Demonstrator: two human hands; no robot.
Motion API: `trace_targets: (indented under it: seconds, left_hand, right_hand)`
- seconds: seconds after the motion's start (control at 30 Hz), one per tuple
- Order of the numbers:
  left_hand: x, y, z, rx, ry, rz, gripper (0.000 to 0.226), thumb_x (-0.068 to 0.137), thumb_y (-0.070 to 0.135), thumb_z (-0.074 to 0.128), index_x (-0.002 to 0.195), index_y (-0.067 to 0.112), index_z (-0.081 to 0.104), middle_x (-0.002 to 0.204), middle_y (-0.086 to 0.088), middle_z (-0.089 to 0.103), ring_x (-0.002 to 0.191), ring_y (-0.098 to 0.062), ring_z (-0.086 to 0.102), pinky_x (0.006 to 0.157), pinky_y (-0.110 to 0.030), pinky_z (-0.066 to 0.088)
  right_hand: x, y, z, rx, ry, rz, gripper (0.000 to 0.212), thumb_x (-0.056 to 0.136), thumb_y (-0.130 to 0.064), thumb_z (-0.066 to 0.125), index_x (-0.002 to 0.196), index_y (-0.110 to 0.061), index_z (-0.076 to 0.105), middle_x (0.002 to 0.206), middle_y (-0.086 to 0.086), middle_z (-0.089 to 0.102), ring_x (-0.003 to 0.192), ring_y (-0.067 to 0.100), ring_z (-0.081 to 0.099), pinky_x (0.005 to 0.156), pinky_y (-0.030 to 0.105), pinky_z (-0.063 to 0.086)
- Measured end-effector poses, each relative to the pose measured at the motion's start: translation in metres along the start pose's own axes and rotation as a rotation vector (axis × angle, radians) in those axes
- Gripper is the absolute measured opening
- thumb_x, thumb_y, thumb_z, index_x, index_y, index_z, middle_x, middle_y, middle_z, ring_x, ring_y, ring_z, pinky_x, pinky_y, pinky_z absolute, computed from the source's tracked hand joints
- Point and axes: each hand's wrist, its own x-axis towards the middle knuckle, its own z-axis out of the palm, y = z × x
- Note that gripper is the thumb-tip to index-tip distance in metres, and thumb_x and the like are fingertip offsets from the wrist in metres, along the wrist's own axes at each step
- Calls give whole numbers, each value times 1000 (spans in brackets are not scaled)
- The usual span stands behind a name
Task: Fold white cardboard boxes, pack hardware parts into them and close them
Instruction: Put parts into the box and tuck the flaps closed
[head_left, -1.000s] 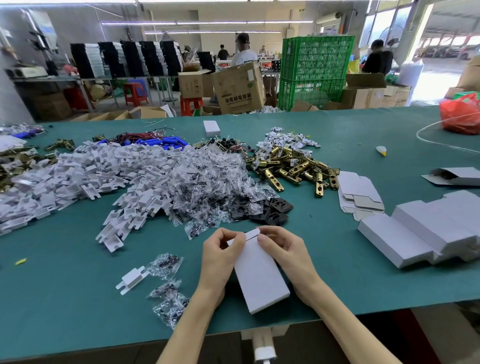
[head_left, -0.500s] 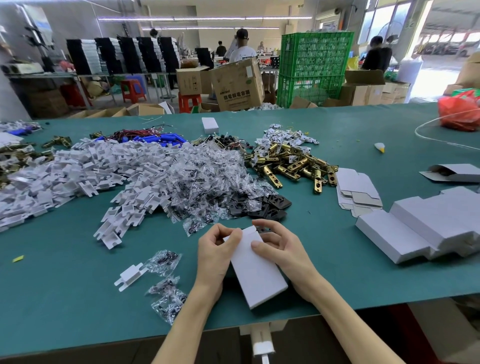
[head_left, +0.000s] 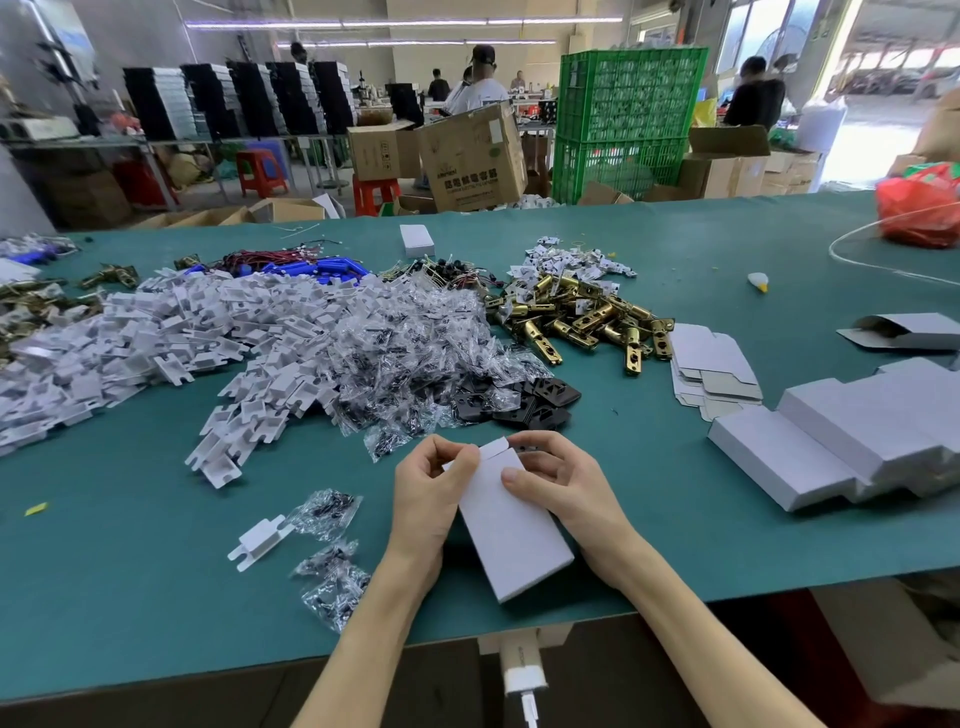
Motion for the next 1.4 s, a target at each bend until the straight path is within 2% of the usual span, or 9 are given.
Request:
trace_targets:
  seconds: [0.2,0.27,0.43,0.83,0.97,1.07,1.2,1.4]
  left_hand:
    - [0,0,1,0,1,6,22,78,27,73,77,11,59,72,-7,60,65,-18,51,57,-31,44]
    - [1,0,0,-5,-4,14,21,78,26,73,76,11,59,71,-5,60,63,-16,51,56,-28,45]
    - [0,-1,-1,-21,-9,20,20,79,26,75,77,13,60,75,-9,60,70,-22,50,60,-34,44]
    - [0,0,-3,-31,-31,0,21,81,28,77,78,13,63,78,-10,61,74,-24,50,69,-41,43]
    - [1,0,-2,-41,-29,-10,17,80,28,78,75,16,66,77,-8,63,74,-22,51,68,-38,43]
    - [1,0,-3,-55,-22,-38,19,78,29,79,79,14,68,77,-6,65,72,-21,54,68,-37,44]
    - [2,1,-3,-114,-21,-97,14,78,28,81,78,16,73,83,-14,65,80,-27,53,77,-45,42]
    - [1,2,-2,-99,-38,-71,12,78,27,81,75,18,74,80,-12,63,81,-26,50,78,-45,39]
  right_hand:
    - [1,1,-1,-6,6,-2,43,76,-27,84,109,-14,61,104,9,76,88,23,73,68,31,57]
    - [1,1,-2,-15,5,-10,40,76,-27,84,107,-13,62,103,10,76,87,23,72,70,33,57]
    - [1,1,-3,-17,-1,-20,40,76,-27,86,103,-10,62,102,14,76,89,26,73,76,40,58]
    - [1,0,-6,25,-13,-12,34,78,-24,84,103,-16,63,99,10,75,87,22,70,71,34,55]
    - [1,-1,-5,34,-15,-6,32,77,-24,84,102,-18,64,100,9,75,88,22,71,71,32,55]
    - [0,-2,-5,37,-15,1,31,77,-25,83,102,-19,65,100,8,75,87,23,70,73,35,55]
    - [-1,-3,-5,70,-19,22,30,76,-26,82,101,-21,65,101,8,75,86,26,68,75,39,52]
    - [-2,-2,-5,95,-3,19,27,77,-25,81,99,-22,66,99,9,74,87,29,67,76,43,50]
